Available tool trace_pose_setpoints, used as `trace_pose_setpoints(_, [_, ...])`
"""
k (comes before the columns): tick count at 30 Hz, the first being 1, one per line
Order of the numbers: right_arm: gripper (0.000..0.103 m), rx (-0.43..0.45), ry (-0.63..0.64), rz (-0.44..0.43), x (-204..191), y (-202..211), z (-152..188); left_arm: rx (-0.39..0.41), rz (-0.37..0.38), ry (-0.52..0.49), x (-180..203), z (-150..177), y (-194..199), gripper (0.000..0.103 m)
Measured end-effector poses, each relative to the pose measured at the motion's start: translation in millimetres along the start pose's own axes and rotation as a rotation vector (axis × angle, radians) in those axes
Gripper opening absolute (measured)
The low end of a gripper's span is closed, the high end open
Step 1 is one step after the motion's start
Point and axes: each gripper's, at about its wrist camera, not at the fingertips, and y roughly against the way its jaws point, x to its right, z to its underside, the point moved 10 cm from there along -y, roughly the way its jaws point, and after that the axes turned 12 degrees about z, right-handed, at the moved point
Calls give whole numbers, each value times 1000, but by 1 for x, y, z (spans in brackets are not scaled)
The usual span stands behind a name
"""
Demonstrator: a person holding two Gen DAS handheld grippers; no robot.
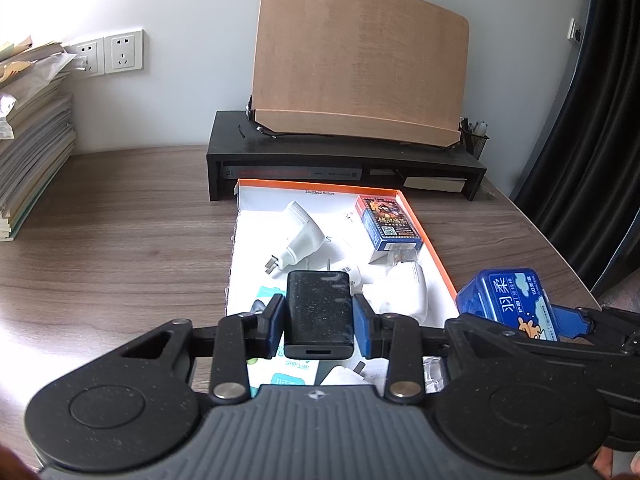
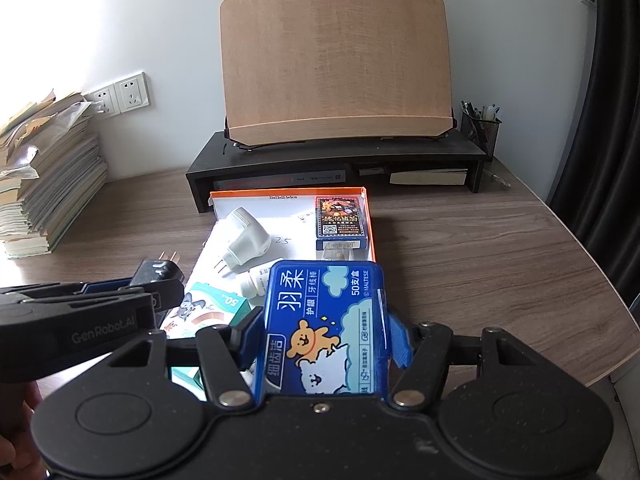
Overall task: Organize rigid objects
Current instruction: 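Hold the charger and tissue box above the box, lowering them slowly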
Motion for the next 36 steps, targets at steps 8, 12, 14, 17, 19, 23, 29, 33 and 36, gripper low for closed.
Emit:
trace_pose_setpoints(8, [74, 2, -2, 2, 0, 1, -1, -1, -3, 4, 0, 0, -1, 36])
trace_pose_setpoints(12, [74, 2, -1, 1, 0, 1, -1, -5, -3, 6, 0, 0, -1, 36])
trace_pose_setpoints(14, [74, 2, -2, -1, 0, 1, 0, -8, -4, 6, 0, 0, 0, 36])
trace_pose_setpoints(17, [74, 2, -3, -2, 0, 1, 0, -12, -4, 8, -1, 0, 0, 36])
trace_pose_setpoints(19, [74, 2, -4, -4, -1, 1, -1, -12, -7, 6, -1, 0, 1, 36])
trace_pose_setpoints(23, [74, 3, 1, -10, -3, 3, -1, -17, -10, 11, -2, 0, 2, 36])
trace_pose_setpoints(29, [74, 3, 0, -13, -3, 3, -2, -19, -15, 13, -2, -2, 3, 36])
trace_pose_setpoints(33, [74, 2, 4, -10, -2, 2, -2, -19, -15, 15, -2, -2, 1, 36])
trace_pose_setpoints(36, [74, 1, 6, -10, -3, 0, -3, -20, -18, 18, -3, -2, 0, 36])
